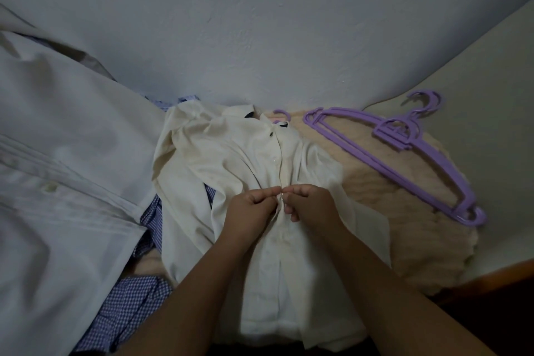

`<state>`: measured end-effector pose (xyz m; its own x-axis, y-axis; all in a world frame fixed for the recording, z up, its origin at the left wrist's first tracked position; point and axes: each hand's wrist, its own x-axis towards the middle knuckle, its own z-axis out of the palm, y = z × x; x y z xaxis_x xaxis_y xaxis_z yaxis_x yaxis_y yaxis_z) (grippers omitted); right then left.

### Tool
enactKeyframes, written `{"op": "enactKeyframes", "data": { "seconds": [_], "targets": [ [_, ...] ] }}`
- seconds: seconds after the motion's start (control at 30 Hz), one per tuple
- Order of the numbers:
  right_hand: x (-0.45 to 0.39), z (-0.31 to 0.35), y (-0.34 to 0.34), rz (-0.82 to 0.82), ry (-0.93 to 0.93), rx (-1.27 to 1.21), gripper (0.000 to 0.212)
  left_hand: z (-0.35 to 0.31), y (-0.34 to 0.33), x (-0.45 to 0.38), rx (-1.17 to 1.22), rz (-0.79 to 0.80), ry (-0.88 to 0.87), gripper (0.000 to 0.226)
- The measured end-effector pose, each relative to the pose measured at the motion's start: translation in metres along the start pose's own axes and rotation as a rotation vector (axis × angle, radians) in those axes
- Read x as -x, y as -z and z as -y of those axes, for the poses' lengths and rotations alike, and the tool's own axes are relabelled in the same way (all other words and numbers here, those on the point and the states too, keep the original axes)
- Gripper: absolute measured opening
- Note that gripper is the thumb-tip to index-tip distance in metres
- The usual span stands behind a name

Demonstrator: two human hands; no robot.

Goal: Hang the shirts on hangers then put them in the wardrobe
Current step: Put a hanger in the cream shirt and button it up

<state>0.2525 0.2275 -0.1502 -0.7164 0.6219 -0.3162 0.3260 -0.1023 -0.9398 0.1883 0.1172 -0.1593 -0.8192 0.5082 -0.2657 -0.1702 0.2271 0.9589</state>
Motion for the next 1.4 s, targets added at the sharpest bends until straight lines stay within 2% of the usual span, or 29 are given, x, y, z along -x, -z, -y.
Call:
{"op": "enactKeyframes", "data": {
  "seconds": [0.1,0.3,0.43,0.57,0.7,0.77,1.03,1.17,1.4],
  "targets": [
    [0.0,0.001,-0.001,-0.02,-0.017,-0.004,0.012,0.0,-0.001,-0.001,0.026,-0.02,-0.026,0.023],
    [0.0,0.007,0.001,0.02,-0.01,0.038,0.013,0.003,-0.002,-0.007,0.026,-0.079,-0.131,0.037],
    [-0.002,0.008,0.001,0.016,0.06,0.108,0.014,0.003,-0.003,-0.009,0.03,-0.068,-0.166,0.037],
    [-0.004,0.007,0.0,-0.033,0.111,0.145,0.017,0.002,-0.001,-0.009,0.038,-0.029,-0.116,0.026],
    [-0.005,0.003,0.001,0.013,0.13,0.093,0.011,0.004,0.004,-0.011,0.0,0.026,-0.081,0.019],
    [-0.006,0.001,0.001,0.035,0.15,0.093,0.017,0.005,0.005,-0.014,0.039,0.046,-0.055,0.021],
    [-0.007,-0.004,0.002,0.055,0.119,0.039,0.024,0.006,0.008,-0.019,0.457,0.145,0.151,0.024],
    [-0.009,-0.005,0.002,0.062,0.13,0.086,0.024,0.003,0.009,-0.019,0.427,0.185,0.137,0.021],
    [-0.013,-0.014,-0.002,0.088,0.111,0.074,0.026,0.01,0.006,-0.023,0.258,0.047,0.134,0.018]
  ]
}}
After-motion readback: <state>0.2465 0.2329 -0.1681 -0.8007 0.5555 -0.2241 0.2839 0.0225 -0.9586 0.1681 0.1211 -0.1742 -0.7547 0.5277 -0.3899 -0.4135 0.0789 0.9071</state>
